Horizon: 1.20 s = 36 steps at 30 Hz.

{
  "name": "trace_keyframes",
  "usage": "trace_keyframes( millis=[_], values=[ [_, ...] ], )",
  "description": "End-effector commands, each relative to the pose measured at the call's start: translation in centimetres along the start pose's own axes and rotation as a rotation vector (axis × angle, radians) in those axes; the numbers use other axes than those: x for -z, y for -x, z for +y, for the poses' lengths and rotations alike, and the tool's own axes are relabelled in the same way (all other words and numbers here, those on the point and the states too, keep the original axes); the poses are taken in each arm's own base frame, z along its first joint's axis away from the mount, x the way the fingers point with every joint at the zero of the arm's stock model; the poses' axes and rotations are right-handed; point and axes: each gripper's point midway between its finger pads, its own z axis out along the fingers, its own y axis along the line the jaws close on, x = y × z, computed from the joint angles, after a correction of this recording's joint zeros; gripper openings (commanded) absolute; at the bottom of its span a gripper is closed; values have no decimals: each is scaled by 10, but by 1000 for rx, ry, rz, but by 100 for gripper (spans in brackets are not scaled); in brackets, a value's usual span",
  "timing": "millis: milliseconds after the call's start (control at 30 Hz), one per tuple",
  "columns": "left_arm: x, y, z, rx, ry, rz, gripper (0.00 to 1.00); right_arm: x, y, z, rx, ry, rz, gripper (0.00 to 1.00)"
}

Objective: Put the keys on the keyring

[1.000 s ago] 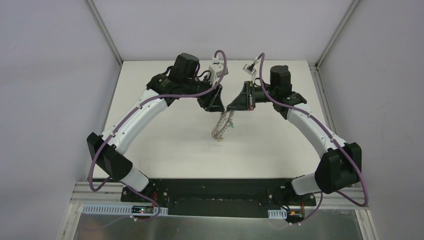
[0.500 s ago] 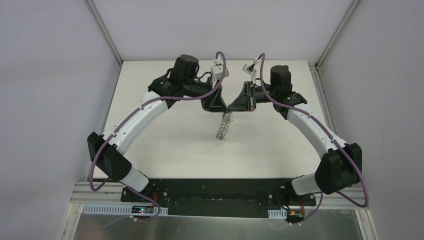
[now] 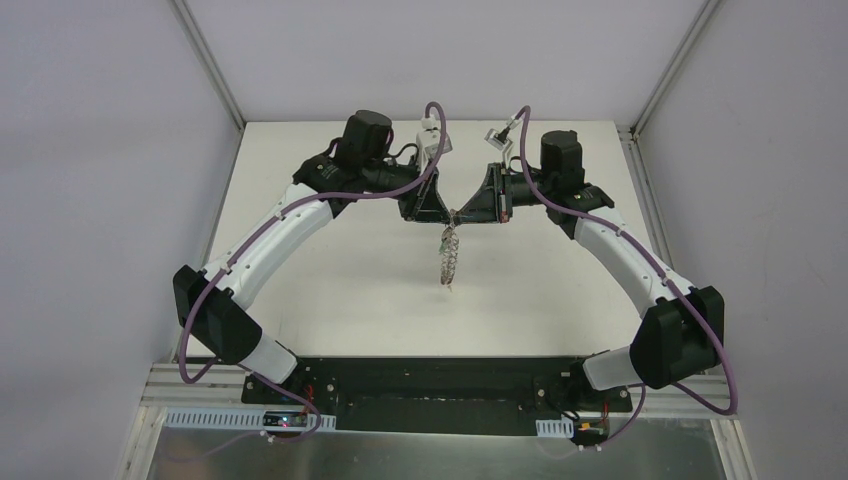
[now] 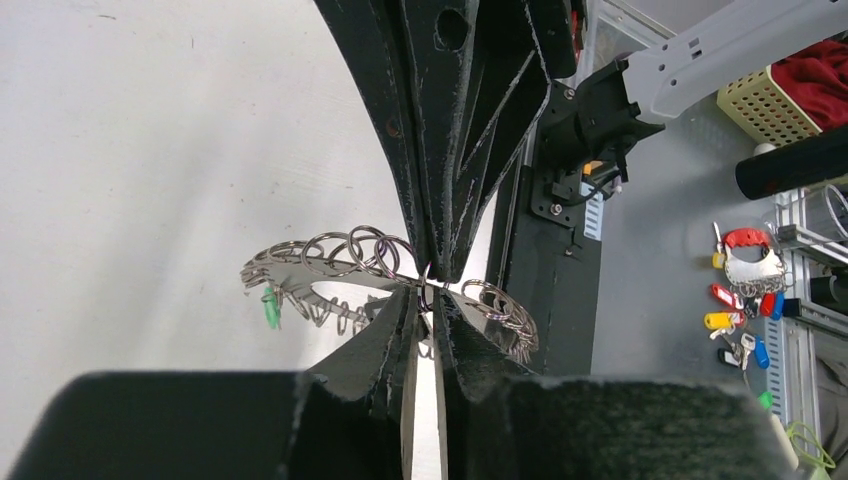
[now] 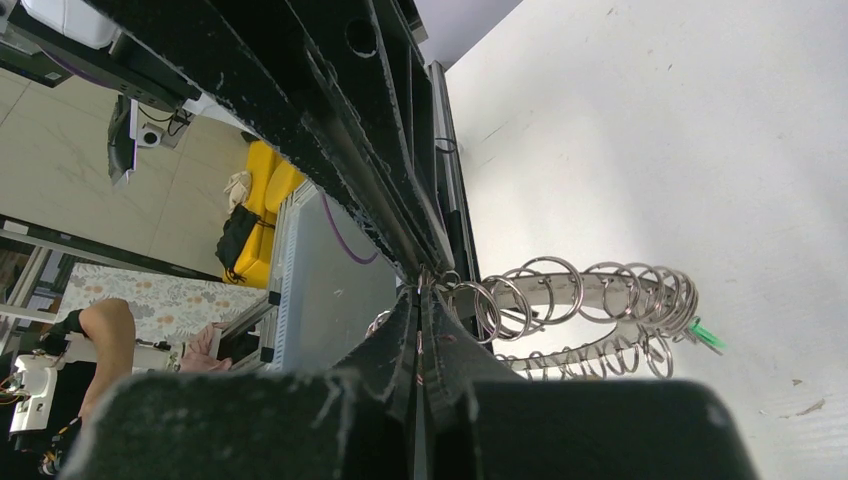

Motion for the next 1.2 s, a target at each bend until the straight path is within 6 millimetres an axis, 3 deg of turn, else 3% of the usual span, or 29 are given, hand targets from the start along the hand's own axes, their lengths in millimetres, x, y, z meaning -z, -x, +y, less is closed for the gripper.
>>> trace_keyframes(
  millis=[0, 100, 367, 667, 900, 1167],
  values=[
    [8, 14, -18, -32, -57, -50, 7, 6, 12, 21, 118, 36, -26, 0],
    [7, 17, -18, -26, -65, -54, 0, 6, 11, 21, 116, 34, -27, 0],
    [11, 22, -15, 7, -21, -29, 0, 7, 9, 21, 142, 25, -26, 1],
    [32, 27, -22, 12, 82, 42, 0, 13, 4, 19, 237, -30, 8, 30],
    [32, 18, -34, -4, 66, 137, 0, 15, 16, 38, 319, -24, 19, 45],
    [30, 18, -53, -15, -24, 136, 0, 10, 14, 54, 398, -3, 60, 52]
  ],
)
